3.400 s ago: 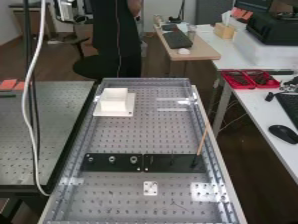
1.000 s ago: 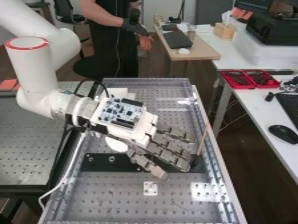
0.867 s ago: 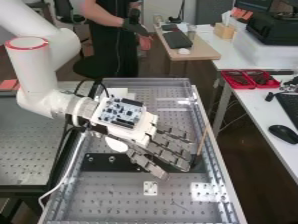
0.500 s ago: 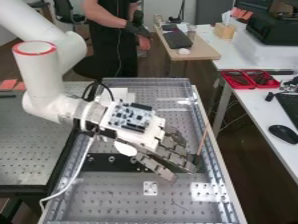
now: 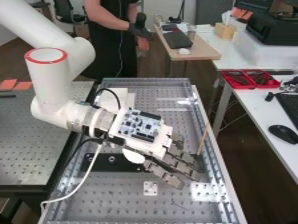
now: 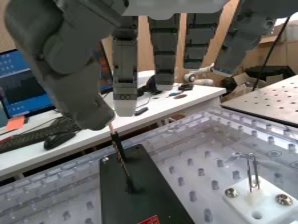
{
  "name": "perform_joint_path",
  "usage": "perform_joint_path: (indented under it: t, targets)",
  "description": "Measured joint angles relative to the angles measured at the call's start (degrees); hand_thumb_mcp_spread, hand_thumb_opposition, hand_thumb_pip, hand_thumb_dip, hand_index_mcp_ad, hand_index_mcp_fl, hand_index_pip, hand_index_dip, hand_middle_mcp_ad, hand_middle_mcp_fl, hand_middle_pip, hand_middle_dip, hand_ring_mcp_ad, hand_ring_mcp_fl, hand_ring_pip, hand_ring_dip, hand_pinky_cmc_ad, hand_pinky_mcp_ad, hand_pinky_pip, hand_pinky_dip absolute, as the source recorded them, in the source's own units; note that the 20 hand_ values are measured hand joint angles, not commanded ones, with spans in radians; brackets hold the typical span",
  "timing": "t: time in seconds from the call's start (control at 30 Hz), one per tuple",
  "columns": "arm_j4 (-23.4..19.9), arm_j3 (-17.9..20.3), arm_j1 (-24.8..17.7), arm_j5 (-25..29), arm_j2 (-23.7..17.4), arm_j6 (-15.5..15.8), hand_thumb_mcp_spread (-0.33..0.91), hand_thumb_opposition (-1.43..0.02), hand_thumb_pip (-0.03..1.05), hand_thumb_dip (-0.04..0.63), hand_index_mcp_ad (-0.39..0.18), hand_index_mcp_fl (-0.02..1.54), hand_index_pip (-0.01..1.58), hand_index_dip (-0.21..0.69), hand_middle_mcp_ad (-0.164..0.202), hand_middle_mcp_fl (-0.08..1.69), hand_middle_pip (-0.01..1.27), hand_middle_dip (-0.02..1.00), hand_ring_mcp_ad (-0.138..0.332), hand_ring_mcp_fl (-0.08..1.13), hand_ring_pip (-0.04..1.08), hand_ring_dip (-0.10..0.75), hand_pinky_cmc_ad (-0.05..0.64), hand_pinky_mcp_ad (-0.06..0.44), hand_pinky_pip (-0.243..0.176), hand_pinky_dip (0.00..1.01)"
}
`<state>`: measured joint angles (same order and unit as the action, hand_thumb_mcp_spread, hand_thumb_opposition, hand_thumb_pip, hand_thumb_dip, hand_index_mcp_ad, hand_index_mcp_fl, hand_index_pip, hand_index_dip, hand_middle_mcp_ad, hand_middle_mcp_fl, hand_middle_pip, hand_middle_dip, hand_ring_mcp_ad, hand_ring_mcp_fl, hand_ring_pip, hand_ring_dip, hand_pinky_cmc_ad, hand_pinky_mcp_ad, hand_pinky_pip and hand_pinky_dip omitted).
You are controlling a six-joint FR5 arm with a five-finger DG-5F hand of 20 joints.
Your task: Grab the drill bit and place it in the clear container
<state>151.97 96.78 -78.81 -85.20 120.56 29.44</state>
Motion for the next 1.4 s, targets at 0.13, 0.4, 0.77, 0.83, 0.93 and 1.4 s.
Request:
perform_joint_path:
  t: [0.13, 0.4, 0.77, 0.83, 0.93, 1.4]
  targets:
    - [-0.21, -0.77, 0.23, -0.33, 0.71, 0.11, 0.36, -0.80, 0.75, 0.333, -0.112, 0.02, 1.45, 0.283, 0.113, 0.20, 0.16, 0.54, 0.129, 0.06, 0.09, 0.192, 0.323, 0.215, -0.106, 0.38]
    - [2.15, -3.18, 0.52, -1.03, 2.43, 0.34, 0.39, -0.80, 0.72, 0.333, -0.120, 0.02, 1.46, 0.351, 0.106, 0.20, 0.16, 0.56, 0.134, 0.08, 0.08, 0.192, 0.318, 0.195, -0.106, 0.30]
    - [0.11, -2.86, 0.80, -2.42, 2.50, -0.50, 0.46, -0.80, 0.67, 0.330, -0.120, 0.02, 1.54, 0.429, 0.091, 0.24, 0.16, 0.57, 0.134, 0.08, 0.09, 0.192, 0.304, 0.180, -0.105, 0.22]
    - [-0.88, -2.40, 0.83, -2.44, 2.35, -0.70, 0.46, -0.80, 0.65, 0.333, -0.122, 0.02, 1.49, 0.401, 0.091, 0.30, 0.16, 0.57, 0.131, 0.08, 0.09, 0.192, 0.295, 0.178, -0.106, 0.21]
    - [-2.86, -1.42, 0.88, -2.34, 2.00, -1.92, 0.45, -0.81, 0.65, 0.333, -0.138, 0.02, 1.40, 0.314, 0.093, 0.35, 0.16, 0.58, 0.131, 0.09, 0.08, 0.192, 0.297, 0.182, -0.075, 0.21]
    - [-2.68, -1.30, 0.79, -2.24, 2.66, -0.83, 0.47, -0.81, 0.59, 0.284, -0.168, 0.16, 1.36, 0.159, 0.091, 0.41, 0.15, 0.59, 0.131, 0.08, 0.10, 0.192, 0.297, 0.178, -0.059, 0.18]
